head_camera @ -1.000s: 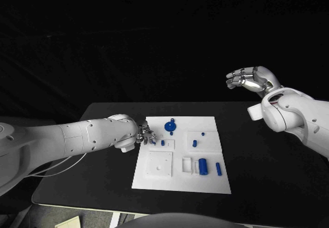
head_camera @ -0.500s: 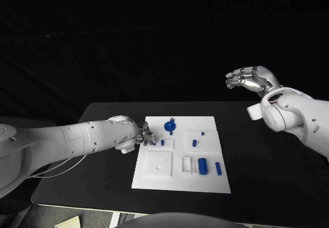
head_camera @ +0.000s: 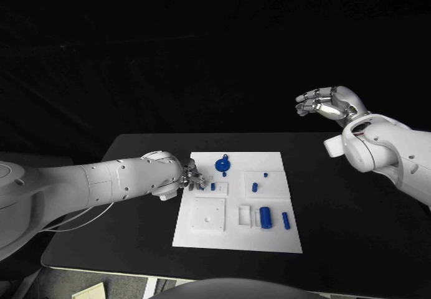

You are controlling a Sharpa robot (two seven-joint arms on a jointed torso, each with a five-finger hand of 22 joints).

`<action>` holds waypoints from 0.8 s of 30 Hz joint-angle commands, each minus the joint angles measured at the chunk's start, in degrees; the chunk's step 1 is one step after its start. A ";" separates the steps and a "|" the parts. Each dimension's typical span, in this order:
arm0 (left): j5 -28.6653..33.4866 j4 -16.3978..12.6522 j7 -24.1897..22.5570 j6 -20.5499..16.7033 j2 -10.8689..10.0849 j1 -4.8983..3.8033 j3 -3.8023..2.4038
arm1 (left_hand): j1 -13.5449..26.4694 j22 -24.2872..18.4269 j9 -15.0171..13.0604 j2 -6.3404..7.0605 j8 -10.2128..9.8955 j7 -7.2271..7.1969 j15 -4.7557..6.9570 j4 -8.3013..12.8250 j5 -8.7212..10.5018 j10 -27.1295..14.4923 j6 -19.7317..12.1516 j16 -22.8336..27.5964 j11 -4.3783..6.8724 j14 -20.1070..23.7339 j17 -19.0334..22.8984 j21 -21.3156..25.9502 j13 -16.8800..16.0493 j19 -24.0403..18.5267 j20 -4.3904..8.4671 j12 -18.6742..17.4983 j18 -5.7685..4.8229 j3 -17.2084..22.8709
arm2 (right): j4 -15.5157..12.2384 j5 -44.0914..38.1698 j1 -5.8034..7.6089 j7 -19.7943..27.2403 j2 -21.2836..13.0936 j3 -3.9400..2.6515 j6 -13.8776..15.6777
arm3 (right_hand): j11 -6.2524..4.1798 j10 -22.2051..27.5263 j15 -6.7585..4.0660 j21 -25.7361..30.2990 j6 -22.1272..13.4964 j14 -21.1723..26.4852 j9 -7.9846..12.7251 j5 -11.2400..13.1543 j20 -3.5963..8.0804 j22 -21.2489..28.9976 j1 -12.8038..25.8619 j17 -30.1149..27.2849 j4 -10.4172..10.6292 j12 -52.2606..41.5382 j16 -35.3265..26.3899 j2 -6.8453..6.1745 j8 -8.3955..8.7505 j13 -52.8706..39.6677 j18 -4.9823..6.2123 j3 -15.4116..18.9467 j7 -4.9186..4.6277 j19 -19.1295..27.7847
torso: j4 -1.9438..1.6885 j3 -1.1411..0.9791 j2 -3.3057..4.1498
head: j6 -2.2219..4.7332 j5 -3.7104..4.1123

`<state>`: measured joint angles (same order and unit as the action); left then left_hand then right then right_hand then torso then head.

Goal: Assemble the parts on the task board

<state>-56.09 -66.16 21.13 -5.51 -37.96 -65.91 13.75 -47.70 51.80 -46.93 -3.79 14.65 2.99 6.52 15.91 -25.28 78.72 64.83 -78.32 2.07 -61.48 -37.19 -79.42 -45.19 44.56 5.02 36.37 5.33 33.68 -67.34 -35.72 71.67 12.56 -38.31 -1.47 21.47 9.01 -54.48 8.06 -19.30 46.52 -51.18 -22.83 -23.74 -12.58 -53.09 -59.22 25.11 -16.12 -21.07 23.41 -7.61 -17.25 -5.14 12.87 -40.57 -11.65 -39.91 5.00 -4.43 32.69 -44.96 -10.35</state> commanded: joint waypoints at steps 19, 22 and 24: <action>-0.79 1.45 0.32 3.80 1.63 0.87 -0.04 | -0.46 0.11 0.14 1.04 0.73 -0.87 3.10 0.78 0.73 2.33 1.11 -0.08 1.86 -2.86 0.06 -0.34 -0.09 0.57 9.00 0.23 0.40 3.16 | -0.20 -0.08 -0.03 0.30 0.05 -0.01 -0.90 | -0.22 -0.27 0.30 0.45 -0.39 0.33 0.11 -0.21 -0.37 -0.09 -0.37 -0.09 -0.08 0.36 -0.41 0.28 0.11 0.17 0.78 0.43 -0.18 0.21 | 0.02 0.02 0.01 | -0.28 0.20; -0.79 1.56 0.45 3.55 1.66 0.88 -0.04 | -0.29 0.09 0.30 1.36 0.51 -0.77 3.05 0.69 1.06 2.29 0.92 0.03 1.78 -2.86 0.12 -0.32 -0.08 0.64 8.99 0.16 0.38 3.04 | -0.22 -0.08 -0.03 0.30 0.02 -0.01 -0.89 | -0.22 -0.27 0.30 0.45 -0.39 0.33 0.12 -0.21 -0.37 -0.10 -0.37 -0.10 -0.08 0.36 -0.41 0.28 0.10 0.18 0.79 0.43 -0.18 0.22 | 0.01 0.00 0.02 | -0.31 0.20; -0.78 1.71 0.66 3.10 1.59 0.89 -0.04 | 0.10 0.04 0.50 1.94 0.27 -0.67 2.99 0.43 1.66 2.26 0.74 0.16 1.69 -2.86 0.19 -0.25 -0.06 0.77 8.97 0.07 0.34 2.71 | -0.27 -0.08 -0.03 0.30 0.00 -0.01 -0.89 | -0.22 -0.27 0.31 0.46 -0.39 0.33 0.12 -0.22 -0.37 -0.10 -0.37 -0.10 -0.08 0.35 -0.41 0.27 0.11 0.19 0.79 0.44 -0.18 0.22 | 0.00 -0.02 0.02 | -0.31 0.21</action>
<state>-56.69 -64.46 21.32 -3.50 -36.58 -65.49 13.53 -47.47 51.84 -46.51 -2.25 15.10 2.01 6.83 14.77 -23.74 80.52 65.83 -78.32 3.18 -61.81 -37.05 -79.42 -45.23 44.97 5.02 36.34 5.33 34.82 -67.47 -35.72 71.67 12.51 -38.31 -1.47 21.34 9.00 -54.48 8.22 -19.07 46.52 -51.03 -22.79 -23.74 -12.58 -53.13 -59.22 25.07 -16.28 -21.07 23.18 -7.61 -17.25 -5.01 12.87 -40.41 -11.65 -39.91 5.00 -4.43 32.70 -45.25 -10.15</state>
